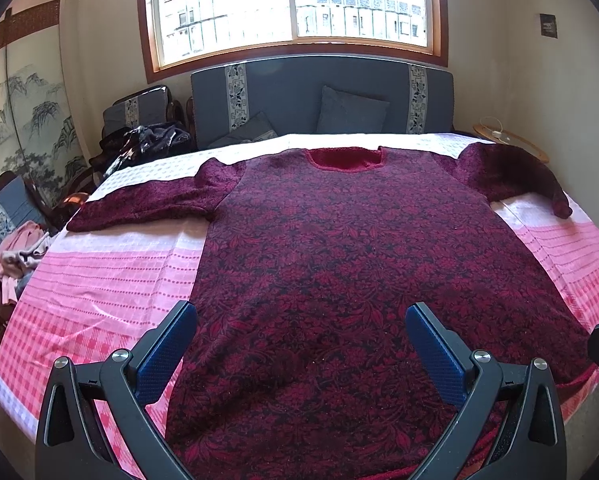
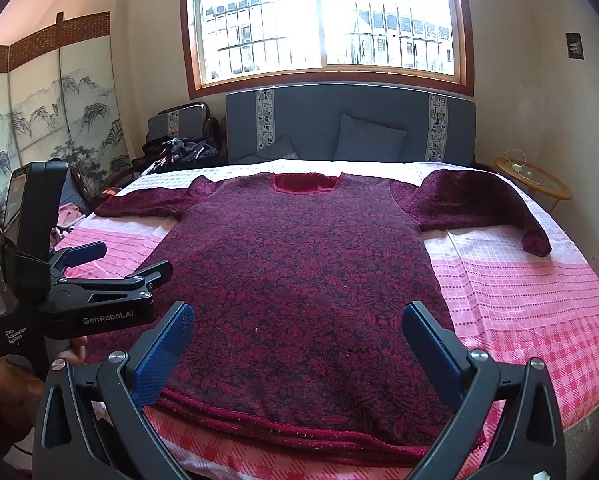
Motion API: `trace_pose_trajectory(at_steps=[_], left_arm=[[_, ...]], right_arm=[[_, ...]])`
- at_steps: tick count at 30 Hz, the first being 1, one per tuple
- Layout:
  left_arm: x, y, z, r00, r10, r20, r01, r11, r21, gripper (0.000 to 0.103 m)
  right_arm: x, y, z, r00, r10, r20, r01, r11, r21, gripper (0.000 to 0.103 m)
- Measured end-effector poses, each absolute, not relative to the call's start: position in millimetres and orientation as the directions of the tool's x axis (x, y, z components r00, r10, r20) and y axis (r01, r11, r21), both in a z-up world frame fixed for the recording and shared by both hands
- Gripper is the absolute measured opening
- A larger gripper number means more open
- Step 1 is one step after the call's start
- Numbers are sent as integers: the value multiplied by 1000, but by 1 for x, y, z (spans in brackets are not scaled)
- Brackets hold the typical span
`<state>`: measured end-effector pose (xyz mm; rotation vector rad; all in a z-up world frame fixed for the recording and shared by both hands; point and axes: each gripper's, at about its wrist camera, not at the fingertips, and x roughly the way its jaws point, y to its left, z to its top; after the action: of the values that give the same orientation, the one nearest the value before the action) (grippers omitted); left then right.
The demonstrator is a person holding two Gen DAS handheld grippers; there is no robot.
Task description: Fold small clothes
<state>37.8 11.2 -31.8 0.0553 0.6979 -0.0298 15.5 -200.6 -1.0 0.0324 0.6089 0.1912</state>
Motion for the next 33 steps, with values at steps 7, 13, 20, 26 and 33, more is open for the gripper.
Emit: trace_pose_trajectory(at_steps=[7,13,20,26,33], left_arm=[[56,11,-36,765,0,-644,38,998,45,103],[69,10,-41,756,-2,-655,38,998,41,103],[77,12,-46,752,-7,-660,36,999,30,103],[81,15,-49,745,-8,-667,30,999,21,103],[83,16,-47,750,-2,-662,25,999,25,103]], right_arm=[[34,-203,-5,796,193,-574,-162,981,105,103],[51,-208,-10,787,189,-588,-143,982,124,103],[73,-211,-19,765,127,-632,-96,992,83,103],[84,-211,-26,750,91,-655,-77,996,49,103],[92,-211,-31,735,79,-674,-76,997,34,103]])
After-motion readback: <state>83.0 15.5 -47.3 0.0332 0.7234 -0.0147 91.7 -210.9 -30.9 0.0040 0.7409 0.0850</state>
